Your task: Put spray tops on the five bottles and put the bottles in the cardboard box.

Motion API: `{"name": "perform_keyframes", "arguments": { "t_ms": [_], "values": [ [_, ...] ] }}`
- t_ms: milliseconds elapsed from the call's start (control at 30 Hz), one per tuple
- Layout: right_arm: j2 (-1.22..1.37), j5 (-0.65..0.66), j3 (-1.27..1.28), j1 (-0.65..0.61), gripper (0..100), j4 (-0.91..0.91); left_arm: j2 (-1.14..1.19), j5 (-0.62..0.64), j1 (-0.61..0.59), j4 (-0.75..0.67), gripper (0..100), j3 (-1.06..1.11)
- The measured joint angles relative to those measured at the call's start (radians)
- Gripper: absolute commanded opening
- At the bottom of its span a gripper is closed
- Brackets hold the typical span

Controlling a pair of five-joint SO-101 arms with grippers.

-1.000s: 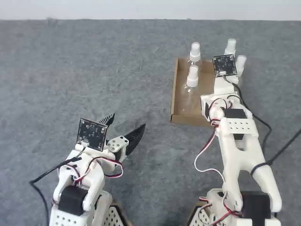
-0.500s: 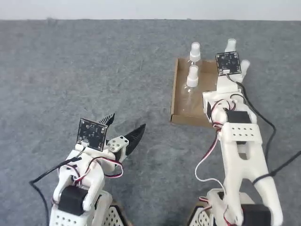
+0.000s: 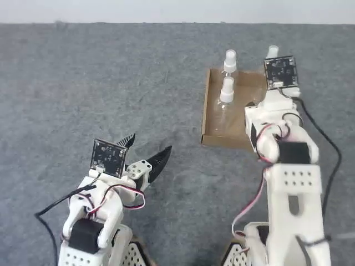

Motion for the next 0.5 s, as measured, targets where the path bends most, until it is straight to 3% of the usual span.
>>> {"name": "perform_keyframes", "arguments": {
  "t_ms": [233, 500],
  "values": [
    [-0.203, 0.0, -0.002, 0.0, 23.3, 0.157, 0.0, 0.0, 0.0, 0.0, 30, 0.0],
    [-0.408, 0.0, 0.138, 0.002, 4.3, 0.244, 0.0, 0.0, -0.018, 0.0, 30, 0.0]
  ]
}}
